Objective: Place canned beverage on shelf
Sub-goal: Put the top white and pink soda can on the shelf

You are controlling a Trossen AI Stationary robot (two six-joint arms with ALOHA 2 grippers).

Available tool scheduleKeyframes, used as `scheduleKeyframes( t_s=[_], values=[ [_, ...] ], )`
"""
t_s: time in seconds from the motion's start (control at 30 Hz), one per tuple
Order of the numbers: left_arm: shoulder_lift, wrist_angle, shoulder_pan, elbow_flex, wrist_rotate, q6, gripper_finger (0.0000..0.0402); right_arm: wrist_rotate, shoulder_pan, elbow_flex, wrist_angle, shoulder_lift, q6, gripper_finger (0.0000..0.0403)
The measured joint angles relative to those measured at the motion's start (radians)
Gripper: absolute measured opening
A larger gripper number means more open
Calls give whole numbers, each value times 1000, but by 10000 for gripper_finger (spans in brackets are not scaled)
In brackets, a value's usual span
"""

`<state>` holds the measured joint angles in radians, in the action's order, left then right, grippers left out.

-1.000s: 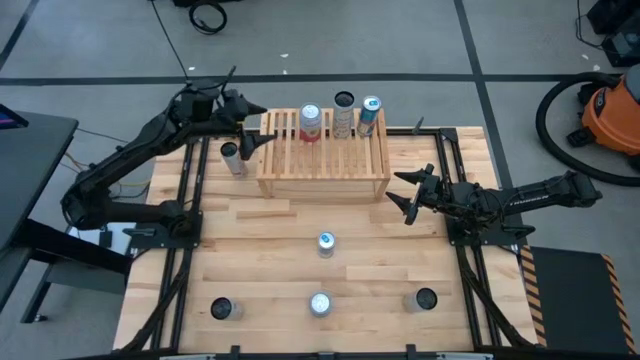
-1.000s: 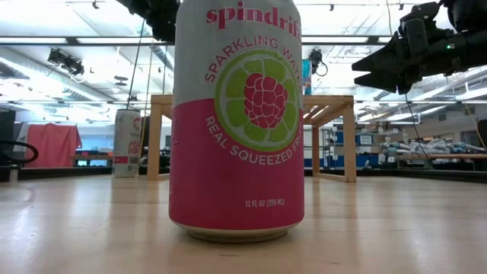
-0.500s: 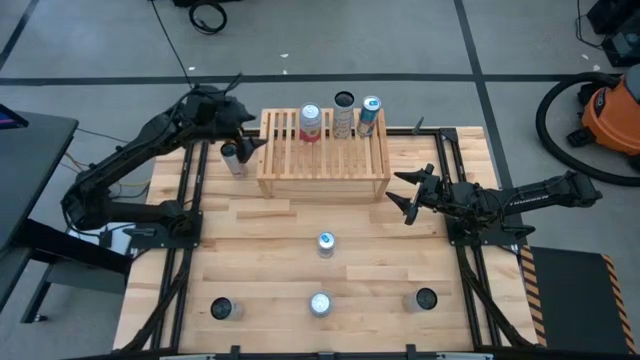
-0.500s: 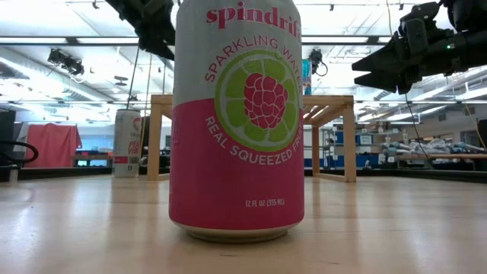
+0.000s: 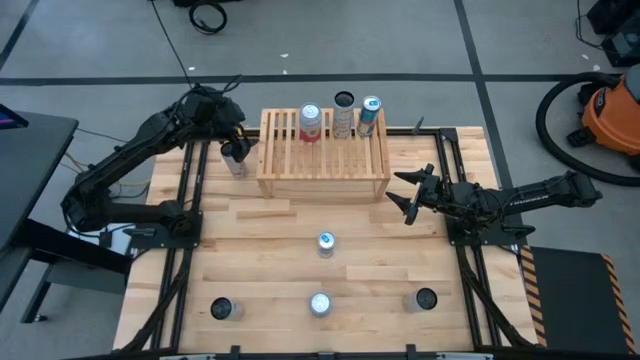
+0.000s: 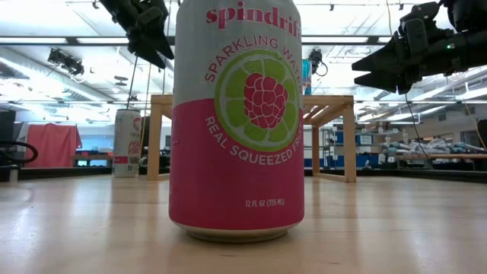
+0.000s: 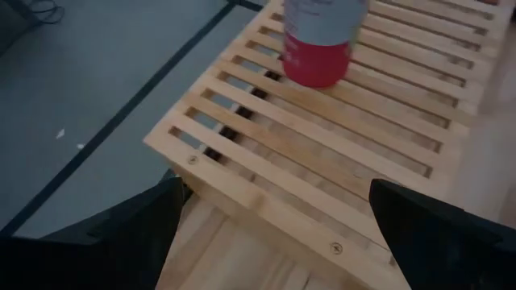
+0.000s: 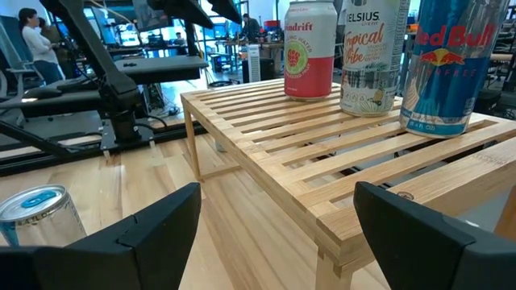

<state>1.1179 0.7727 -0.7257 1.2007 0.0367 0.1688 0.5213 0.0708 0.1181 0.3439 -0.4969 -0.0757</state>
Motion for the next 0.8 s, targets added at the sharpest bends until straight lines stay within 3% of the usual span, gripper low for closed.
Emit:
scheduleKeyframes(
  t_s=[0.17, 0.37, 0.8],
  values=[
    [0, 62, -29, 0, -22, -61, 400, 0, 0, 0, 0, 0, 0, 336],
    [0, 186, -60, 0, -218, -146, 400, 0, 0, 0, 0, 0, 0, 336],
    [0, 245, -59, 0, -223, -301, 400, 0, 0, 0, 0, 0, 0, 336]
  ],
)
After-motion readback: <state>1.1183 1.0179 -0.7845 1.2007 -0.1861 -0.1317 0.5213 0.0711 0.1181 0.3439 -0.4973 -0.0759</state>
